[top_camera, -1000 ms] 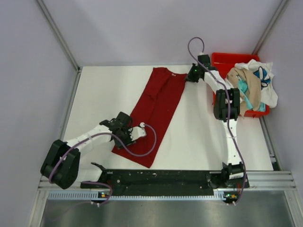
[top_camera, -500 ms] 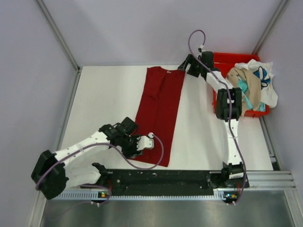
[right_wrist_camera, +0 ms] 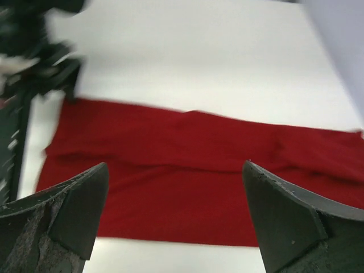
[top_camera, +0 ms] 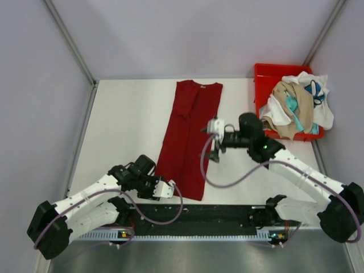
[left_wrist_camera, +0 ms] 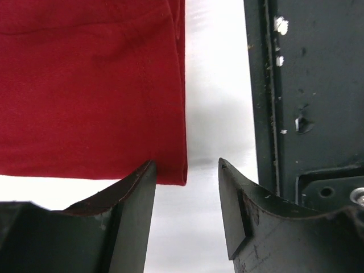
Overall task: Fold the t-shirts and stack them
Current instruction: Grab the bottom of the folded rectangular tshirt with both arms
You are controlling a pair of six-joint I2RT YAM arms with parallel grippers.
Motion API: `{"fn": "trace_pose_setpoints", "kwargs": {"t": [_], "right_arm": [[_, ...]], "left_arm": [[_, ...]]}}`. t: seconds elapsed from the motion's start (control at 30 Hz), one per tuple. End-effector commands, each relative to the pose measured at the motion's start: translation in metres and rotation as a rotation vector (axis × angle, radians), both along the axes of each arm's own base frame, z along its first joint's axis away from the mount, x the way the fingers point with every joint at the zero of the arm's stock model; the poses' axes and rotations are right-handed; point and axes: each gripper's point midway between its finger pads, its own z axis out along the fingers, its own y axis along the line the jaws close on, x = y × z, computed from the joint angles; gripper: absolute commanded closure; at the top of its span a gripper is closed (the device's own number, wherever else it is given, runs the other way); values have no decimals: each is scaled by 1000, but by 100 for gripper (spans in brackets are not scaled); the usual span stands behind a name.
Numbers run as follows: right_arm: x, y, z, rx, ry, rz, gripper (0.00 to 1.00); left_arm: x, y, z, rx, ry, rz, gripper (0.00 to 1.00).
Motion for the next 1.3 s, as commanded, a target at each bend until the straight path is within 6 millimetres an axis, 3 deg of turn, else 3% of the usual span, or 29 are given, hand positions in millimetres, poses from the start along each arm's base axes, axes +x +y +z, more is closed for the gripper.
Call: {"fn": "trace_pose_setpoints", "kwargs": {"t": [0.0, 0.13, 0.2, 0.27, 0.37, 0.5, 0.63, 0.8, 0.93, 1.07, 1.17, 1.27], "right_arm": [[-95, 8, -94, -313, -99, 278, 5], [-135, 0, -141, -490, -106, 400, 21], [-143, -7, -162, -596, -162, 486, 28], [-140, -4, -168, -652, -221, 524, 30], [-143, 9, -172, -701, -304, 598, 29], [-171, 15, -193, -799, -314, 742, 30], [-188, 11, -205, -818, -292, 775, 30], [-201, 15, -221, -814, -251, 779, 38], [-225, 23, -228, -799, -197, 847, 54], [-243, 15, -234, -803, -136, 877, 67], [-242, 15, -226, -787, -112, 828, 100], [-227, 24, -202, -719, -113, 745, 100]], "left_arm": [[21, 0, -10, 11, -128, -53, 48], [29, -2, -14, 1, -166, -39, 48], [28, 0, -17, 11, -160, -36, 55], [27, 3, -20, 29, -154, -38, 70], [25, 5, -20, 39, -147, -48, 100], [9, -5, -4, -23, -59, -48, 100], [-16, -15, 13, -117, 27, -96, 100], [-21, -13, 9, -105, 41, -114, 100], [-22, -13, 11, -90, 71, -109, 100], [-22, -12, 13, -84, 66, -111, 100], [-18, -13, 16, -78, 62, -99, 100], [16, -21, 35, -93, -43, 51, 100]]}}
